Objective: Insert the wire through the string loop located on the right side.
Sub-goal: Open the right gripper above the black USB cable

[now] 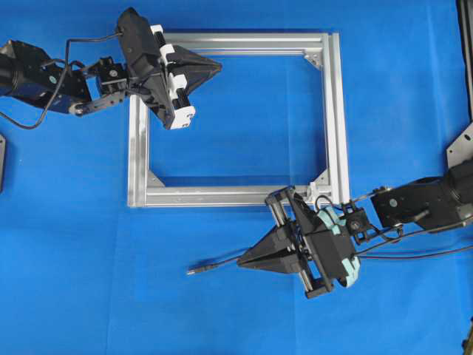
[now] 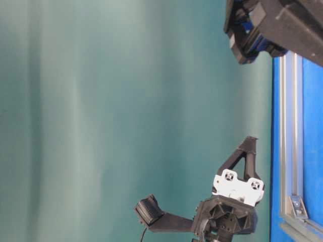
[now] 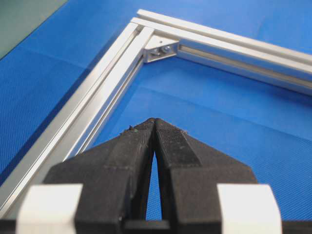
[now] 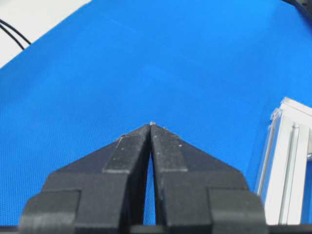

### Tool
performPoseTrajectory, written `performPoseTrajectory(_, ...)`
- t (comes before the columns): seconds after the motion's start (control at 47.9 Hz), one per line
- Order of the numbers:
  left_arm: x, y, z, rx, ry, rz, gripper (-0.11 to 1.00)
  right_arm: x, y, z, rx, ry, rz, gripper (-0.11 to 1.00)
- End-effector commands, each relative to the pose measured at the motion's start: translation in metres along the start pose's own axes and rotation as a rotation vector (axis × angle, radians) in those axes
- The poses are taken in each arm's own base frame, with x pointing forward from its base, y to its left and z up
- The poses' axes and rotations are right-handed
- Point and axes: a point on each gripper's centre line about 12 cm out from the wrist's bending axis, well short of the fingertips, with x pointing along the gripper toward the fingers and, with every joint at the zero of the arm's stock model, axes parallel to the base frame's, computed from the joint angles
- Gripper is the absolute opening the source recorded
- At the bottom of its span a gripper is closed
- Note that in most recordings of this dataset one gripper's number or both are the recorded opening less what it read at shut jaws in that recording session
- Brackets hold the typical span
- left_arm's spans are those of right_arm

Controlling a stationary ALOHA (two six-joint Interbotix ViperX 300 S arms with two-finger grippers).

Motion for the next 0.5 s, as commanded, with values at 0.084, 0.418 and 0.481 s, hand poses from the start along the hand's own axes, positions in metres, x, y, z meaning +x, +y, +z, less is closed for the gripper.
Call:
performPoseTrajectory(0.084,-0.0017,-0.0065,0.0231,0.011,-0.044,-0.027,0.00,0.0003,0.0019,0.0202,-0.003,-0.040,0.005,-0.05)
performPoseTrajectory(0.418,-0.0026,-0.0064,0.0213,0.014,-0.038,-0.027,0.00,0.0038,0.0029,0.0211,0.002,-0.014,0.007,-0.06)
performPoseTrajectory(0.481,-0.0026,-0.0064,0.0213,0.014,-0.038,-0.027,0.00,0.0035,0.0031,0.0206,0.003,-0.013,0.008,-0.06)
